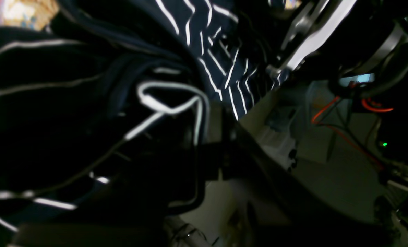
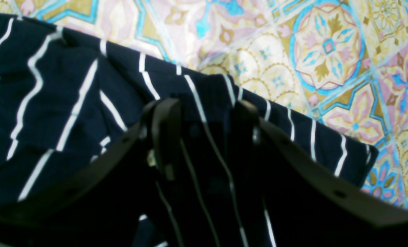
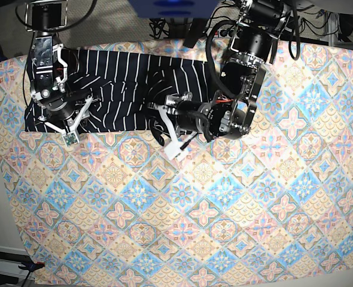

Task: Fold the T-shirt properly
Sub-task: 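Lift the shirt end with the left gripper and fold it toward the right gripper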

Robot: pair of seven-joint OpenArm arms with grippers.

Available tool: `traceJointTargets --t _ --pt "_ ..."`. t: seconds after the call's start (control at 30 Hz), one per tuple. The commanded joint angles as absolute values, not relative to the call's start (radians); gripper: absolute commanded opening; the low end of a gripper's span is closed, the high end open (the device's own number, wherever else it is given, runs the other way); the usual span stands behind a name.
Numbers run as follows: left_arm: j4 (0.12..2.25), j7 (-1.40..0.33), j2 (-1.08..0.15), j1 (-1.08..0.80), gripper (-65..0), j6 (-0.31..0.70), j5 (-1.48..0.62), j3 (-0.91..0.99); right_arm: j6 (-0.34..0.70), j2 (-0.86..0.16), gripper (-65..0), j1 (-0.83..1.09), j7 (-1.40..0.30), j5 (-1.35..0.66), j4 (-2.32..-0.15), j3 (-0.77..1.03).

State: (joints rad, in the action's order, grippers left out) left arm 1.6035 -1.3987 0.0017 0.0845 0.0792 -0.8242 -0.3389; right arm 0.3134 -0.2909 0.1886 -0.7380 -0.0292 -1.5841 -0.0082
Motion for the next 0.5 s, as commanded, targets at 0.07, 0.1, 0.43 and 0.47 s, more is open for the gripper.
traceJointTargets --t 0.07,0.1,0.43,0.47 --pt "1.621 -1.396 0.015 0.104 -58.7 0.084 -0.848 -0.384 0.311 -0.303 -40.4 0.179 -0.723 -0.028 -1.598 -0.004" --pt "1.621 -1.396 0.015 0.104 -58.7 0.084 -0.848 -0.39 0.311 -0.303 -40.4 0.179 -0.723 -0.028 -1.598 -0.004" --pt "1.62 -1.396 0.001 0.102 -50.9 0.084 -0.846 -0.409 0.311 -0.303 -40.4 0.179 -0.723 -0.028 -1.6 -0.004" --pt "1.62 -1.396 -0.002 0.101 -46.7 0.084 -0.846 -0.407 0.311 -0.303 -40.4 0.179 -0.723 -0.028 -1.6 -0.004"
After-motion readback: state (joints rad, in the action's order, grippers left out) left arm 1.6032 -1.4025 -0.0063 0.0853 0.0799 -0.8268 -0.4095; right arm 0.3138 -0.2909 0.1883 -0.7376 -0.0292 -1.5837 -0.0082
